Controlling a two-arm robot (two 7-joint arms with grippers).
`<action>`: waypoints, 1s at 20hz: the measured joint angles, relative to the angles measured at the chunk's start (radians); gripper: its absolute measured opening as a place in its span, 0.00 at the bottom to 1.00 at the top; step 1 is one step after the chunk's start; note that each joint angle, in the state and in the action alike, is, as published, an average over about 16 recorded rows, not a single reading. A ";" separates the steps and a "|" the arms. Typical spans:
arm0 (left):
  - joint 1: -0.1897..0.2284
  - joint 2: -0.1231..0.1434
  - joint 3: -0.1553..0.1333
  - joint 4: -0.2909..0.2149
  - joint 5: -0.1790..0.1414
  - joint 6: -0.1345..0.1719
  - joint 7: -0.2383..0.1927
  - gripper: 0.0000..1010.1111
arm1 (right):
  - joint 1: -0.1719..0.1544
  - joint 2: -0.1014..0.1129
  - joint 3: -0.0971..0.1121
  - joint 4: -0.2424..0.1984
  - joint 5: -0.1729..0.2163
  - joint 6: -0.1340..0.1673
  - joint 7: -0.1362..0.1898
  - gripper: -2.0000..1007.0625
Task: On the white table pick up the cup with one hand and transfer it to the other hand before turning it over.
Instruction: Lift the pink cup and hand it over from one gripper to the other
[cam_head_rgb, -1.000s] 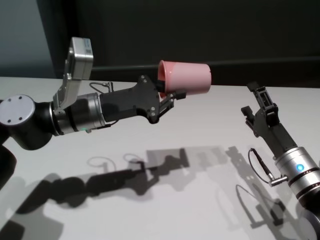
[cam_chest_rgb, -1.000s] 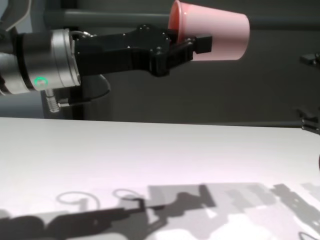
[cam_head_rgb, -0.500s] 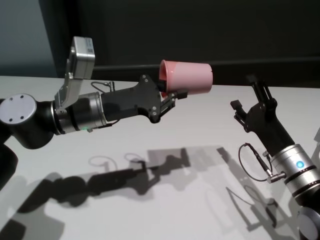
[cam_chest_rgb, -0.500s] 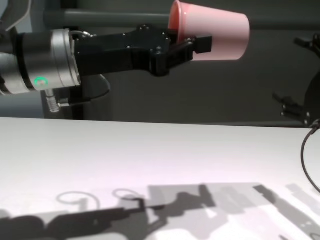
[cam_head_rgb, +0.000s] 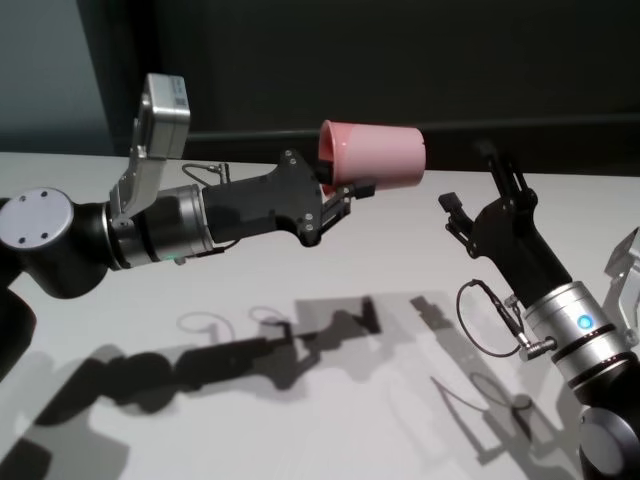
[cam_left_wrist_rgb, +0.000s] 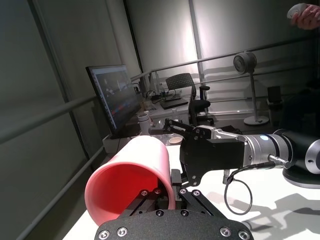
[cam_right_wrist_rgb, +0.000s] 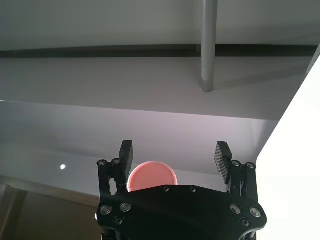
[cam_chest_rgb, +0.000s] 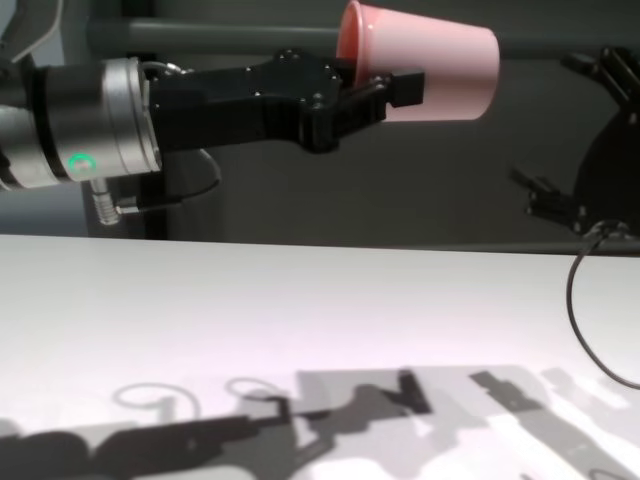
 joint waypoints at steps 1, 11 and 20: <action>0.000 0.000 0.000 0.000 0.000 0.000 0.000 0.05 | 0.001 0.001 -0.006 -0.001 0.003 0.001 0.000 1.00; 0.000 0.000 0.000 0.000 0.000 0.000 0.000 0.05 | 0.004 0.015 -0.062 -0.022 0.009 -0.003 0.002 1.00; 0.000 0.000 0.000 0.000 0.000 0.000 0.000 0.05 | 0.004 0.022 -0.099 -0.035 0.019 -0.015 0.003 1.00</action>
